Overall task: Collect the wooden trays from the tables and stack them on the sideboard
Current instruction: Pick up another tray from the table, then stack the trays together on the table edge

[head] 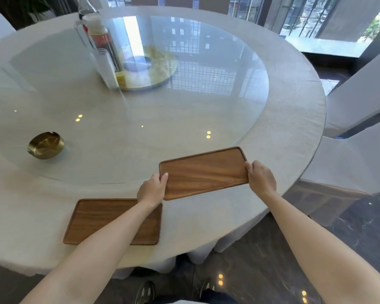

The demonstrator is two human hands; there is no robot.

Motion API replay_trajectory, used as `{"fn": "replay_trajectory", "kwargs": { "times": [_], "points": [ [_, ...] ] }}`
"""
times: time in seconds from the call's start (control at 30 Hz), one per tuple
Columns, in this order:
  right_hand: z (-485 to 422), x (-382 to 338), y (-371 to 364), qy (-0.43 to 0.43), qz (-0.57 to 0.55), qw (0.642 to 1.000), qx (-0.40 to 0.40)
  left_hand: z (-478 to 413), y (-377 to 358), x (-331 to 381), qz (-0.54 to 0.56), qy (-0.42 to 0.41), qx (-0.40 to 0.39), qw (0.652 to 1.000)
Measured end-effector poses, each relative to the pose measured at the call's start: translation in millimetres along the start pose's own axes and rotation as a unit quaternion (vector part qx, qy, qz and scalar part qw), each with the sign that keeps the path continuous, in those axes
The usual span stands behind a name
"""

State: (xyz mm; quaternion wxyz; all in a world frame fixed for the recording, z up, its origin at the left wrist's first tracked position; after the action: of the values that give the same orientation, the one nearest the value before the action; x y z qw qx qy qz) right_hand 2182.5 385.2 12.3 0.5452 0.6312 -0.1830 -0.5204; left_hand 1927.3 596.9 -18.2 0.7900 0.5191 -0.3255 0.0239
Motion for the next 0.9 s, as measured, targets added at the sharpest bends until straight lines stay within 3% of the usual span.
{"fn": "replay_trajectory", "kwargs": {
  "times": [0.43,0.7,0.9],
  "points": [
    [93,-139,-103,0.053,0.014,0.996,-0.072,-10,113,-160,-0.014,0.010,0.030,0.999],
    [145,-148,-159,0.074,0.087,0.986,-0.120,4,106,-219,-0.108,0.013,-0.023,0.994],
    [167,-144,-172,0.078,0.125,0.981,-0.128,0,102,-227,-0.151,-0.011,-0.019,0.988]
  ]
}}
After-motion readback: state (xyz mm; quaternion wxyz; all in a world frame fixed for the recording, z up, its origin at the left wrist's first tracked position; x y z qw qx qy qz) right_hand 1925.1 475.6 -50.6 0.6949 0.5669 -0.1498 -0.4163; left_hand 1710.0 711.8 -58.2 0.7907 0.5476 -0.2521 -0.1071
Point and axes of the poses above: each hand's wrist, its own z-axis away from the middle knuckle, its own y-axis out of the back of the hand, x = y × z, the point moved 10 cm from there along -z, towards the middle knuckle, and after that the axes turned 3 degrees about z, right-handed, at the moved point
